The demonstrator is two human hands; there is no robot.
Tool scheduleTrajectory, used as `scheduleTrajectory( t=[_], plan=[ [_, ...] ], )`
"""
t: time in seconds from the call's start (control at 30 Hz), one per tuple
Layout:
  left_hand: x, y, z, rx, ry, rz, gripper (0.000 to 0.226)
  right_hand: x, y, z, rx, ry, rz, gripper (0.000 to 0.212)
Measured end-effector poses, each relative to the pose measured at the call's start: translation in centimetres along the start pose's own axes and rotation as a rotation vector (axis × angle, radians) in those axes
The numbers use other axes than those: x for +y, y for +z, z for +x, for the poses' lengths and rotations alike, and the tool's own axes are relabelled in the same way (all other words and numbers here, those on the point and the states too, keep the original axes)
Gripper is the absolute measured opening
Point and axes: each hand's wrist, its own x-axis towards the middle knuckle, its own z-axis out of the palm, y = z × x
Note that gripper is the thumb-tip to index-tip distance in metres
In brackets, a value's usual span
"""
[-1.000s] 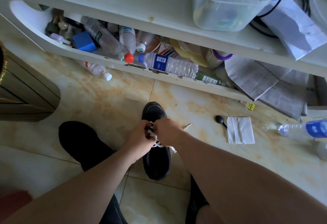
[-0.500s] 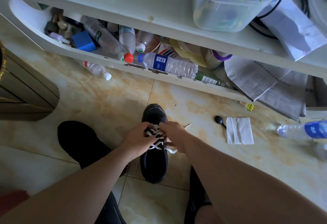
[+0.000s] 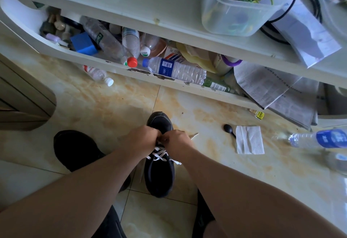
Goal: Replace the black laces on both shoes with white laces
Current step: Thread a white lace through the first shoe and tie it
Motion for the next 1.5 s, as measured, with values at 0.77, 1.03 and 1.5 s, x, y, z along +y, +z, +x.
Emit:
scheduleTrajectory(
  t=[0.77,1.03,1.5],
  plan=[
    [-1.1,1.6,-0.4,0.021,0.128,0.038,0.029,0.2,-0.6,-0.7,-0.087,0.379,0.691,0.023],
    [0.8,0.8,0.2,-0.125,0.091,0.167,0.012,-0.8,0.6,-1.7,-0.041,0.192,0.316,0.037],
    [-1.1,2.0,-0.5,0.117,-0.186,-0.565,0.015,1.5,0.5,-2.3,0.069,0.203,0.565,0.024]
  ],
)
